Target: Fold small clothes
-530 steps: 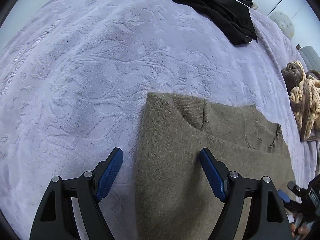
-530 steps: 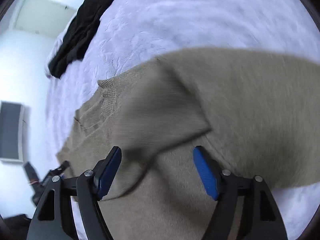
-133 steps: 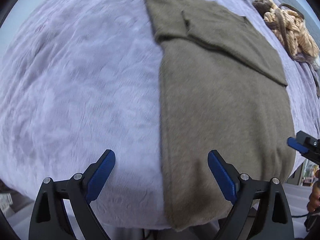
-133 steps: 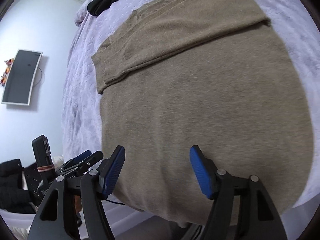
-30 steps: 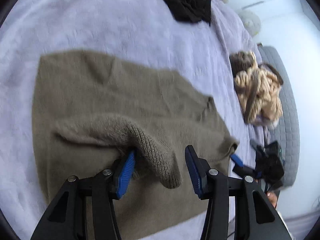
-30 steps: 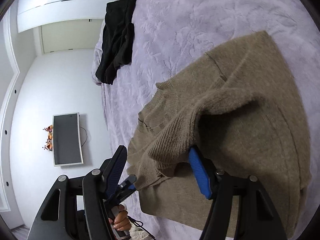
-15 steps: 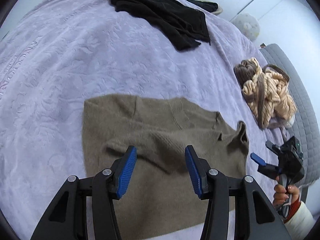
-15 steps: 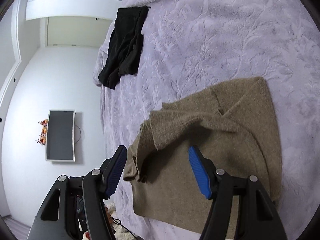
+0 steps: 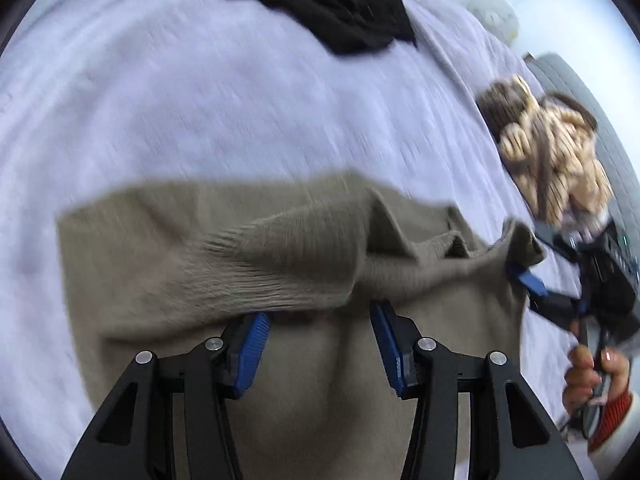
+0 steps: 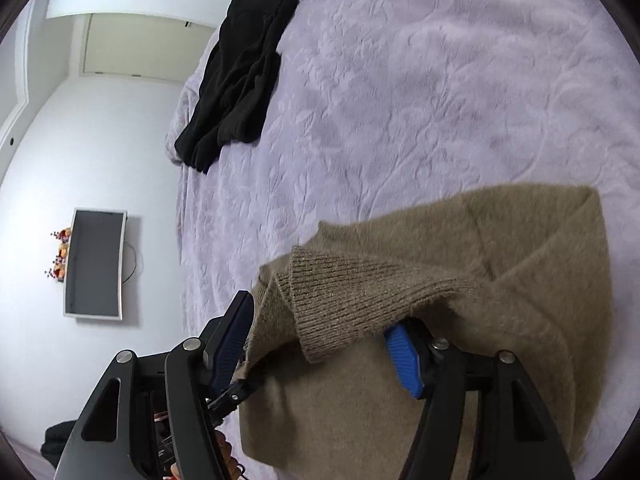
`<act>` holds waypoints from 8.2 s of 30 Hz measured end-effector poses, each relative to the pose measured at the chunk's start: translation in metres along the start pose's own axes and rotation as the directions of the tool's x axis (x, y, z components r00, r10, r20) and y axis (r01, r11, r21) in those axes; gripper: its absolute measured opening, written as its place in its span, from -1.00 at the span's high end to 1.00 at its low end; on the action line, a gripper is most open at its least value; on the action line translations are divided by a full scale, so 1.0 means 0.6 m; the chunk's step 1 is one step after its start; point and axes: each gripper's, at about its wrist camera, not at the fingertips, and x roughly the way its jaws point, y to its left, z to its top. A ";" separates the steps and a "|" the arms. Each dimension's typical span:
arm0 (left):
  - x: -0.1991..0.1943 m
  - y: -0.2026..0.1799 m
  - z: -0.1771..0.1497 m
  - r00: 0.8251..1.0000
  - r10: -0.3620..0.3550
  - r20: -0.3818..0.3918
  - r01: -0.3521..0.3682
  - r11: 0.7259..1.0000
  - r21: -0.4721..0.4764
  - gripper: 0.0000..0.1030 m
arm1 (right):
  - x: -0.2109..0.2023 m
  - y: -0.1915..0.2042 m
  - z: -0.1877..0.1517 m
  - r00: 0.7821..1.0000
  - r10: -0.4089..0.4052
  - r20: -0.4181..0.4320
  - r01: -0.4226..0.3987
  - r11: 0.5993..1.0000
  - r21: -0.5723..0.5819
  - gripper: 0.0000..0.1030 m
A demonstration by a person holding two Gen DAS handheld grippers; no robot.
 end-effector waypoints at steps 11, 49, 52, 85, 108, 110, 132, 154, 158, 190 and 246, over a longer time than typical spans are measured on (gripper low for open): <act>-0.114 0.087 -0.008 0.980 0.186 0.072 -0.189 0.981 0.034 0.01 | -0.088 -0.002 -0.012 0.997 -0.045 0.070 0.044 0.999 0.016 -0.35; -0.142 0.166 -0.260 0.985 0.063 -0.158 -0.072 0.996 -0.052 0.85 | -0.160 -0.195 -0.259 0.956 -0.283 -0.072 0.291 0.938 0.190 0.83; -0.152 0.168 -0.258 0.974 0.162 -0.157 -0.173 0.983 -0.062 -0.03 | -0.171 -0.195 -0.262 0.953 -0.294 -0.077 0.304 0.932 0.199 0.78; -0.183 0.239 -0.333 0.986 0.145 -0.079 -0.161 0.949 -0.272 -0.79 | 0.272 0.315 -0.223 0.899 -0.347 -0.266 0.196 0.863 -0.466 0.11; -0.185 0.213 -0.316 0.991 0.102 -0.082 -0.123 0.941 -0.314 -0.79 | 0.227 0.274 -0.251 0.880 -0.320 -0.350 0.127 0.870 -0.476 0.11; -0.171 0.199 -0.306 0.990 0.106 -0.092 -0.129 0.944 -0.303 -0.79 | 0.195 0.247 -0.267 0.871 -0.346 -0.347 0.151 0.863 -0.482 0.11; -0.107 0.079 -0.291 0.964 0.169 -0.206 -0.197 0.973 -0.123 -0.79 | 0.053 0.061 -0.381 0.886 -0.282 -0.368 0.221 0.955 -0.199 0.02; -0.102 0.104 -0.285 0.985 -0.028 -0.167 -0.019 0.963 -0.270 -0.79 | 0.032 -0.028 -0.398 0.950 -0.033 -0.310 0.054 0.997 0.059 -0.14; -0.103 0.125 -0.289 0.984 -0.102 -0.148 0.046 0.941 -0.337 -0.79 | 0.044 -0.037 -0.399 0.953 0.007 -0.303 0.025 0.995 0.102 -0.14; -0.049 0.133 -0.206 0.999 -0.039 0.020 0.044 0.887 -0.459 0.68 | 0.049 0.013 -0.383 0.945 0.110 -0.307 -0.090 0.993 0.079 0.75; -0.124 -0.360 -0.211 0.932 0.056 0.358 -0.280 0.739 0.613 0.72 | 0.014 0.256 -0.068 0.912 -0.059 -0.406 -0.128 0.900 -0.417 0.67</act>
